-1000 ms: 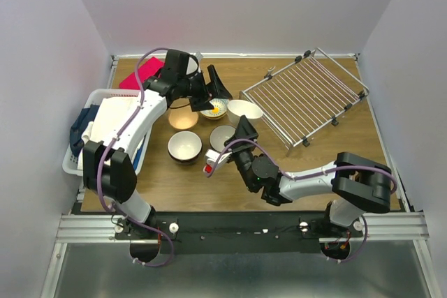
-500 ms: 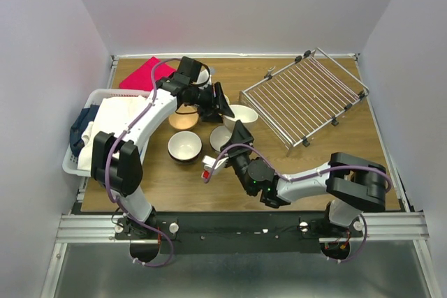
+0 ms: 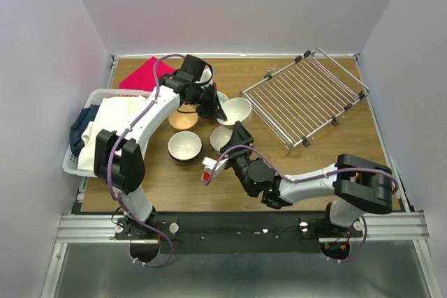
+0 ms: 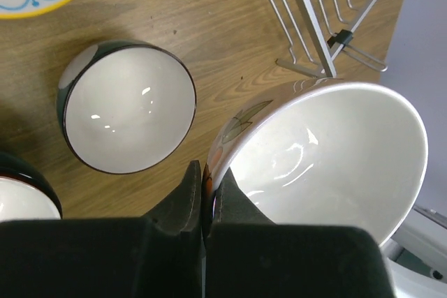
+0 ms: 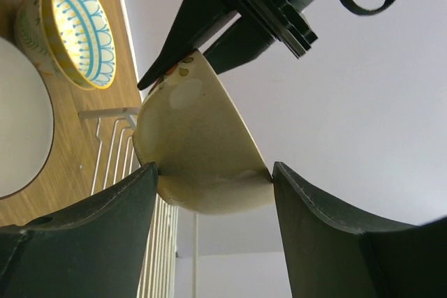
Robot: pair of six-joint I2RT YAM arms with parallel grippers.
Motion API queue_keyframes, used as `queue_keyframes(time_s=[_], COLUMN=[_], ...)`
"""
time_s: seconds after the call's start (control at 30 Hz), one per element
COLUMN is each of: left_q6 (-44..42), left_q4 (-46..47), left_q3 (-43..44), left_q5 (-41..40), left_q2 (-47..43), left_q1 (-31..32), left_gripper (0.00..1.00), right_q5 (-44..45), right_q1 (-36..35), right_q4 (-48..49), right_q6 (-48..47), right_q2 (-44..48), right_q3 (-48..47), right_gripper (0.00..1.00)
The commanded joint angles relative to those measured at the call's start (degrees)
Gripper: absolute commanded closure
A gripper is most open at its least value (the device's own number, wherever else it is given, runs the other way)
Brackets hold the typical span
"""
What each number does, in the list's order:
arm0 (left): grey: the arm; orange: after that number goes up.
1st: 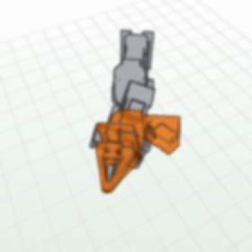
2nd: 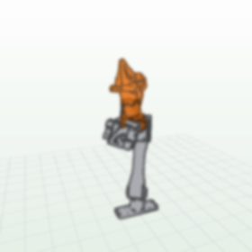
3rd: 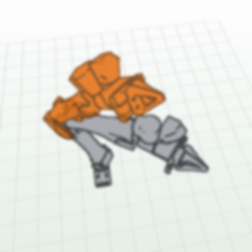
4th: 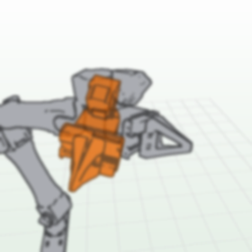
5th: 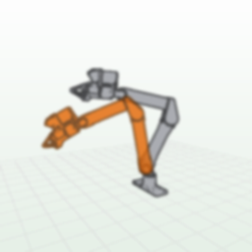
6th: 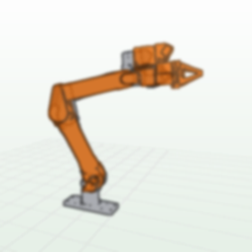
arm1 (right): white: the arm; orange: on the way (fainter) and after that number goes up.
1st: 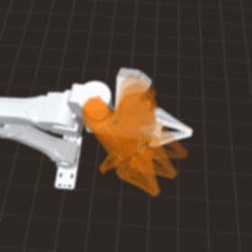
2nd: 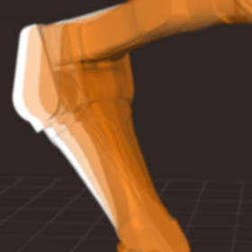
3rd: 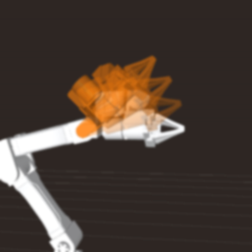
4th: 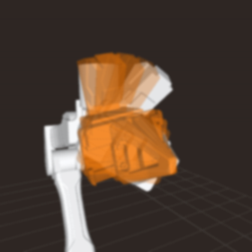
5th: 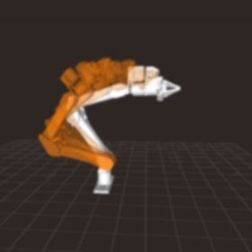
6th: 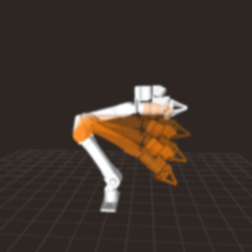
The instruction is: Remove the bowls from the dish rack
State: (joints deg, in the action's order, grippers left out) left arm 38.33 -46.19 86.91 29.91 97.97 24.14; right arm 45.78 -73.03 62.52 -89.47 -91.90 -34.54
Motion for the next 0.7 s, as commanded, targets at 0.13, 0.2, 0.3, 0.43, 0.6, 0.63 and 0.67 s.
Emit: queue_keyframes(time_s=[0.13, 0.2, 0.3, 0.43, 0.6, 0.63, 0.67], left_q6=[-3.43, -4.57, -6.33, -7.91, -8.97, -9.23, -9.50], left_q4=[-1.70, -1.79, -0.92, 1.36, 7.08, 7.87, 9.18], left_q3=[8.88, 9.06, 7.75, 4.06, -4.27, -5.51, -6.66], left_q5=[-8.71, -12.76, -18.54, -24.45, -28.59, -29.11, -29.38], left_q2=[-0.94, -1.29, -2.61, -6.11, -12.09, -14.11, -15.08], left_q1=[-0.50, -0.76, -0.94, -0.94, -0.94, -0.94, -0.85], left_gripper=[1.00, 1.00, 1.00, 1.00, 1.00, 1.00, 1.00], right_q5=[7.91, 8.88, 9.68, 7.66, 7.83, 6.79, 6.08], right_q1=[-1.14, -1.32, -1.32, -1.23, -0.62, 0.34, 0.96], right_q4=[-9.69, -16.09, -31.45, -49.49, -62.16, -64.26, -67.32], right_q6=[12.98, 16.59, 28.96, 48.81, 61.50, 65.70, 67.92], right_q2=[6.19, 7.87, 12.43, 16.75, 19.64, 20.17, 20.70], right_q3=[-1.93, -3.07, -6.67, -11.33, -13.26, -14.22, -14.67], right_gripper=[0.14, 0.11, 0.04, 0.00, 0.00, 0.00, 0.00])
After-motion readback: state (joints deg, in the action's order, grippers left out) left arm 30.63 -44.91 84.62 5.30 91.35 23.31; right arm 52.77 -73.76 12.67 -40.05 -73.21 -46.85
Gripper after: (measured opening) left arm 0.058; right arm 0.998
